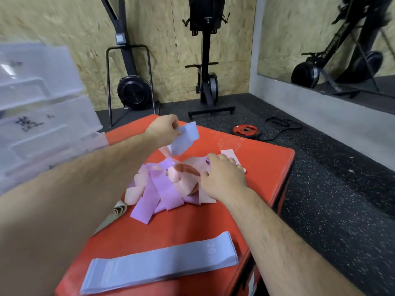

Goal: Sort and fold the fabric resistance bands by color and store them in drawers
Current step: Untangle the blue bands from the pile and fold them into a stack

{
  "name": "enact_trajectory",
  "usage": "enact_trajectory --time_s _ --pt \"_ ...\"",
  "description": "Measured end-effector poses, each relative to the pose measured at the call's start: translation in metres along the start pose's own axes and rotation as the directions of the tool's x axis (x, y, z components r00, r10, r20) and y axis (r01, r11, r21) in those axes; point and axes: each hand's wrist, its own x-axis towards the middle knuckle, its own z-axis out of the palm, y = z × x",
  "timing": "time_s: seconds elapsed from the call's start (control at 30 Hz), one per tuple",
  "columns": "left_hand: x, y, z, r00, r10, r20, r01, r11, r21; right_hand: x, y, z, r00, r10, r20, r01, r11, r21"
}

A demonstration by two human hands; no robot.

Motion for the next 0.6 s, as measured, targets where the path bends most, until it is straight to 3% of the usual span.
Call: enact_trajectory --time_s 0.17,0.27,0.4,0.53,0.6 --pt "-0.005 0.013 -0.060 0.990 -0.007 -0.139 -0.024 0.976 -0.218 -0.003 -0.009 -0.020 0.993 -0.035 -0.112 0.046 0.995 0.092" --pt "-0.024 0.031 -0.091 0.982 0.015 -0.189 -0.078 0.939 -0.334 -0.003 -0.016 -0.035 0.966 -0.050 -0.253 0.127 0.947 0.294" --pt "-0.078 0.057 -0.121 0.977 0.056 -0.204 -0.142 0.888 -0.437 -0.018 -0.032 -0.061 0.925 -0.013 -0.379 0.278 0.703 0.655" --pt "-0.152 0.061 -0.123 0.974 0.017 -0.227 -0.134 0.848 -0.513 -0.047 -0.049 -0.071 0.969 -0.007 -0.247 0.233 0.366 0.901" --pt "-0.188 0.054 -0.115 0.982 -0.018 -0.187 -0.115 0.732 -0.672 -0.063 -0.053 -0.068 0.988 -0.030 -0.149 0.151 0.298 0.943"
